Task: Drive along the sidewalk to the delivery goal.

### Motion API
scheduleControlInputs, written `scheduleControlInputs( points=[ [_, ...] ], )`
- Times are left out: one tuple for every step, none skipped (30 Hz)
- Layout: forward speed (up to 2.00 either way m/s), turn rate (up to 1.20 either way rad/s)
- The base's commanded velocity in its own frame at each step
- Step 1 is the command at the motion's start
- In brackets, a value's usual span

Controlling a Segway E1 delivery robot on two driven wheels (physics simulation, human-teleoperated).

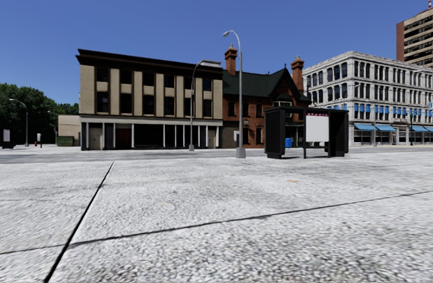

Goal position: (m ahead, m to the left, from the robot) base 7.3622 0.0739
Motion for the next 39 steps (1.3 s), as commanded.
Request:
scheduleControlInputs(
  points=[
    [1.15, 0.00],
    [1.15, 0.00],
    [1.15, 0.00],
    [1.15, 0.00],
    [1.15, 0.00],
    [1.15, 0.47],
    [1.15, 0.60],
    [1.15, 0.65],
    [1.15, 0.66],
    [1.15, 0.57],
    [1.15, 0.04],
    [1.15, 0.00],
    [1.15, 0.00],
    [1.15, 0.00],
    [1.15, 0.00],
    [1.15, 0.00],
    [1.15, 0.00],
    [1.15, 0.00],
    [1.15, 0.00],
    [1.15, 0.00],
    [1.15, 0.00],
    [1.15, 0.00],
    [1.15, 0.00],
    [1.15, 0.00],
    [1.15, 0.00],
    [1.15, 0.00],
    [1.15, 0.00],
    [1.15, 0.00],
    [1.15, 0.00],
    [1.15, 0.00],
    [1.15, 0.00],
    [1.15, 0.00],
    [1.15, 0.00],
    [1.15, 0.00],
    [1.15, 0.00],
    [1.15, 0.00],
    [1.15, 0.00],
    [1.15, 0.00],
    [1.15, 0.00]
  ],
)
